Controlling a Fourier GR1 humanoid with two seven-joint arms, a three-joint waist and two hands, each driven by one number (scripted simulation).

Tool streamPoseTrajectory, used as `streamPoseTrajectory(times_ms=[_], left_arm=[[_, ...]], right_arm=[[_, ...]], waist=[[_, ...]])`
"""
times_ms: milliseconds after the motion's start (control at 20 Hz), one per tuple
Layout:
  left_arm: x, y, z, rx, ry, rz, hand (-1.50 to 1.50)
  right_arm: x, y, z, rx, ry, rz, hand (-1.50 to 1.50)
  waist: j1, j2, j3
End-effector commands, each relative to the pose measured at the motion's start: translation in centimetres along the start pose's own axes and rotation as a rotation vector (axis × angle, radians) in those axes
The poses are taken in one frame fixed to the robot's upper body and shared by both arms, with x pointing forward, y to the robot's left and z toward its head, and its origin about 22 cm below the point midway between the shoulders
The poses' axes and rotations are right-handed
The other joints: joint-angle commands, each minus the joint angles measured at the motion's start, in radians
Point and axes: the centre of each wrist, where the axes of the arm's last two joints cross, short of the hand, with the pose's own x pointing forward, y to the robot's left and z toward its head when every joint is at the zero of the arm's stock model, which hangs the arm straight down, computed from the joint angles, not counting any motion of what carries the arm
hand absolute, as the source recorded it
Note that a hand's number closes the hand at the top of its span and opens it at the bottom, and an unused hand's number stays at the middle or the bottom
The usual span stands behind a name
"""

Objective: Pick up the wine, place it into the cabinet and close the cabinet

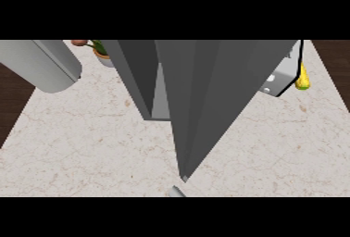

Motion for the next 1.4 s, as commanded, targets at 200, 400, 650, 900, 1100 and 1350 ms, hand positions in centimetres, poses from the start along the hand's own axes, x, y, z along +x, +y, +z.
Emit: streamPoseTrajectory(times_ms=[200,400,650,900,1100,1350], left_arm=[[3.0,1.3,-0.1,-0.031,0.009,0.011,-1.50],[3.0,3.4,-0.5,-0.025,0.010,0.010,-1.50],[3.3,3.3,0.3,-0.036,0.029,0.019,-1.50],[3.8,3.1,-1.6,-0.063,0.056,0.002,-1.50],[1.5,1.8,-1.1,-0.076,0.071,0.046,-1.50],[1.8,1.4,-2.6,-0.078,0.079,0.047,-1.50]], right_arm=[[0.2,0.0,-6.9,-0.103,0.000,0.045,1.50],[1.0,-1.6,-10.3,-0.137,0.006,0.090,1.50],[1.6,-4.6,-13.9,-0.179,0.011,0.096,1.50],[-2.0,-7.7,-16.5,-0.217,0.038,0.132,1.50],[-3.7,-9.5,-17.3,-0.245,0.038,0.167,1.50],[-4.8,-13.3,-18.2,-0.277,0.061,0.167,1.50]], waist=[[0.013,0.005,0.001],[0.003,0.007,0.001],[0.004,0.007,0.001],[-0.011,0.013,0.002],[-0.022,0.014,0.002],[-0.017,0.017,0.002]])
